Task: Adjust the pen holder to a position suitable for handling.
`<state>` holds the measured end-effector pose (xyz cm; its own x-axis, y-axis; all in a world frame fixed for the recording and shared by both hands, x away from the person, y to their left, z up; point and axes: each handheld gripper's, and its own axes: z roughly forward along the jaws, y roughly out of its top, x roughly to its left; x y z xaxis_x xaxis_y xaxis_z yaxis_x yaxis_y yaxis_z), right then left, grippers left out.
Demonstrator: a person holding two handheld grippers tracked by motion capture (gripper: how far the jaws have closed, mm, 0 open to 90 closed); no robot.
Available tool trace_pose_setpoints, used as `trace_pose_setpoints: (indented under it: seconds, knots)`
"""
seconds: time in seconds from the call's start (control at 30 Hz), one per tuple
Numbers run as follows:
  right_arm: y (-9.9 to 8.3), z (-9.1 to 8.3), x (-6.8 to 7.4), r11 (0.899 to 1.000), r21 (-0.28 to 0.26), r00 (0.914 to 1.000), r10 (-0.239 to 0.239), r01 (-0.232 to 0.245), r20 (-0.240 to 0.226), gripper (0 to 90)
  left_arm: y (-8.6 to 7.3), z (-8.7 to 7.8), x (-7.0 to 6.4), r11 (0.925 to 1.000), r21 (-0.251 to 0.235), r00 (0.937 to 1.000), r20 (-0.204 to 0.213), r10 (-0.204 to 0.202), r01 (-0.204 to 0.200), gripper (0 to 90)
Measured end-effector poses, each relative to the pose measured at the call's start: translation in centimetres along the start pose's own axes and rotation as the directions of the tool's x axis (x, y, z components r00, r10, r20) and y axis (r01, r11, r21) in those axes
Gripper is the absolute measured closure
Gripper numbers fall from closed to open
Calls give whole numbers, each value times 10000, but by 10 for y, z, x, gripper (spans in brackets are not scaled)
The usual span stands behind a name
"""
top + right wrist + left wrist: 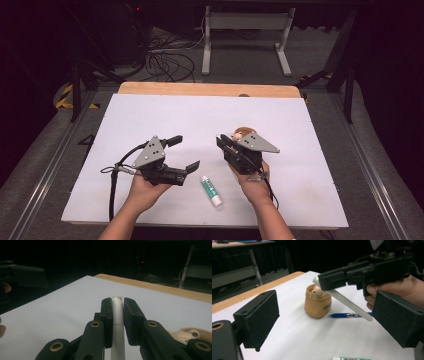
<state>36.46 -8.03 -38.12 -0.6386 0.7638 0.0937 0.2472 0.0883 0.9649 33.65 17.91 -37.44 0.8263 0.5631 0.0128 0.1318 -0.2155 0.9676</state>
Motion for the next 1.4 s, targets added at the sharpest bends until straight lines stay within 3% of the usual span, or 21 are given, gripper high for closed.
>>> trace_pose_setpoints:
  seconds: [0.1,0.23,0.63,0.93,1.2,1.4]
  knots:
    - [3,-2,-2,9998,-191,9999,-72,71,-70,796,0,9,-5,9997,247,10000,43,24,-25,87]
    - [7,-8,-4,9986,-528,9998,-40,31,-178,796,-2,24,-9,9987,272,9981,424,-442,431,98]
    - [15,-18,-4,9944,-1057,9988,-122,72,-468,796,-8,64,-21,9941,331,9858,1290,-1072,1037,164]
    - [18,-22,-1,9909,-1322,9983,-312,243,-502,796,-10,77,-24,9899,250,9775,1559,-1421,1399,267]
    - [18,-24,0,9865,-1576,9979,-508,438,-404,795,-11,86,-26,9782,-26,9559,2133,-2021,2075,338]
    - [18,-25,-1,9850,-1682,9982,-467,397,-382,795,-12,91,-28,9798,-20,9566,2163,-1950,2002,407]
